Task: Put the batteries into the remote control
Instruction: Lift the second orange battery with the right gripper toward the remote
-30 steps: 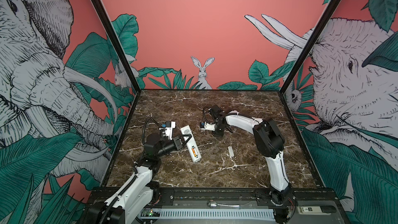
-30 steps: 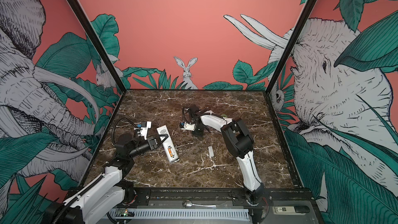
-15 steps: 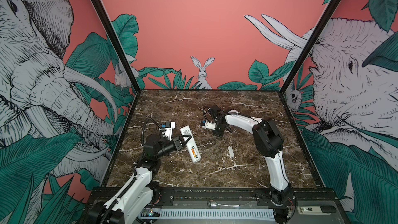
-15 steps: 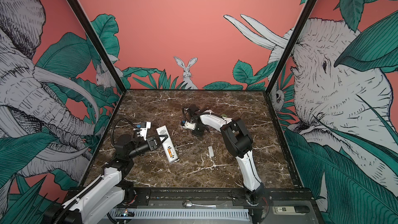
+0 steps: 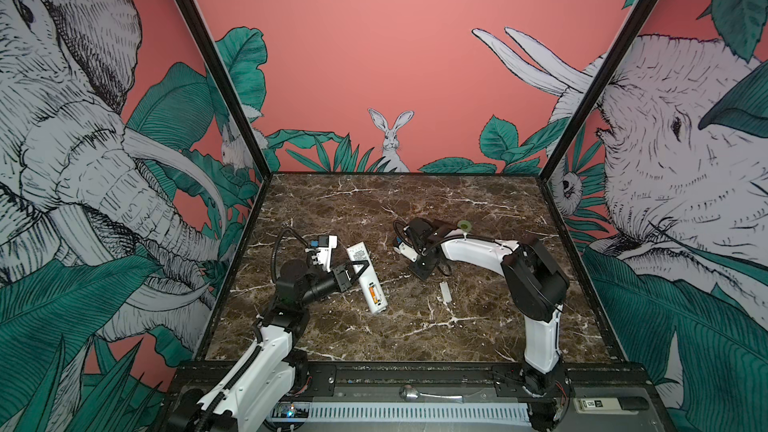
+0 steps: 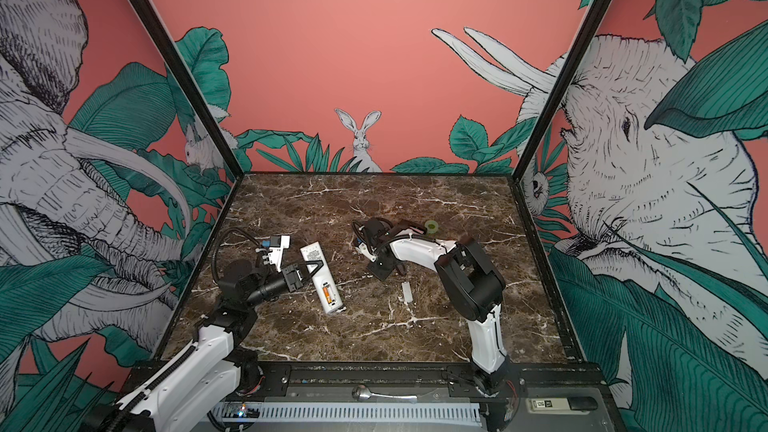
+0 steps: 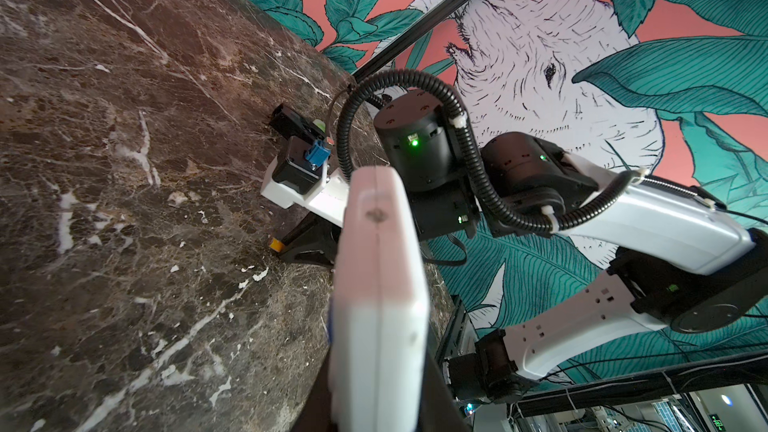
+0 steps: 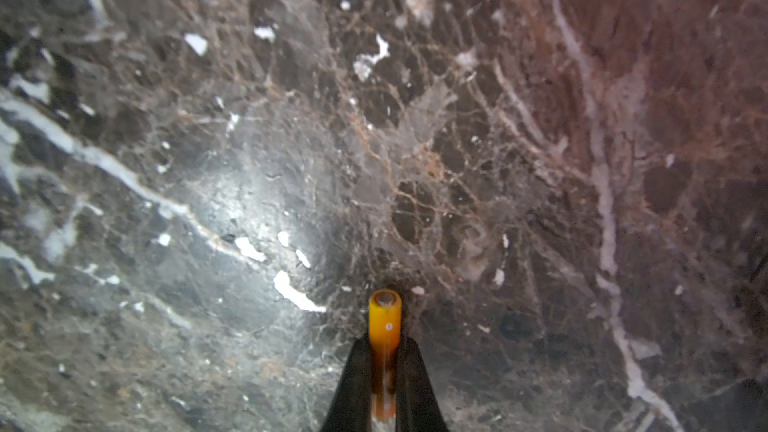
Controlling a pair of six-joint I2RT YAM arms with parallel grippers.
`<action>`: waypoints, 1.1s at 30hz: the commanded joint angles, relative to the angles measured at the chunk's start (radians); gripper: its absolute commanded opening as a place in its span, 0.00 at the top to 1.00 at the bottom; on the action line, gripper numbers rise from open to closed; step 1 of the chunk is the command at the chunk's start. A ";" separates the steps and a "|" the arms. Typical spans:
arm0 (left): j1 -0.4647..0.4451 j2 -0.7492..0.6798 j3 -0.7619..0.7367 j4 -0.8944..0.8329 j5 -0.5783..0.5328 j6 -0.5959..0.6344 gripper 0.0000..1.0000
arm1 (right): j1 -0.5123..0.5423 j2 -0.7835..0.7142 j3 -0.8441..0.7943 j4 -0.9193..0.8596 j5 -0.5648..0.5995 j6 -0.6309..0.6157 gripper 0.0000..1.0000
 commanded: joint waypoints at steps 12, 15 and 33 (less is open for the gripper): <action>0.006 -0.048 -0.007 -0.045 -0.002 0.037 1.00 | 0.032 -0.064 -0.122 0.089 0.094 0.220 0.95; 0.005 -0.047 -0.008 -0.040 -0.003 0.030 1.00 | 0.036 -0.059 -0.124 0.082 0.097 0.227 0.91; 0.006 -0.041 -0.008 -0.040 -0.006 0.033 1.00 | 0.049 -0.088 -0.143 0.046 0.093 0.240 0.75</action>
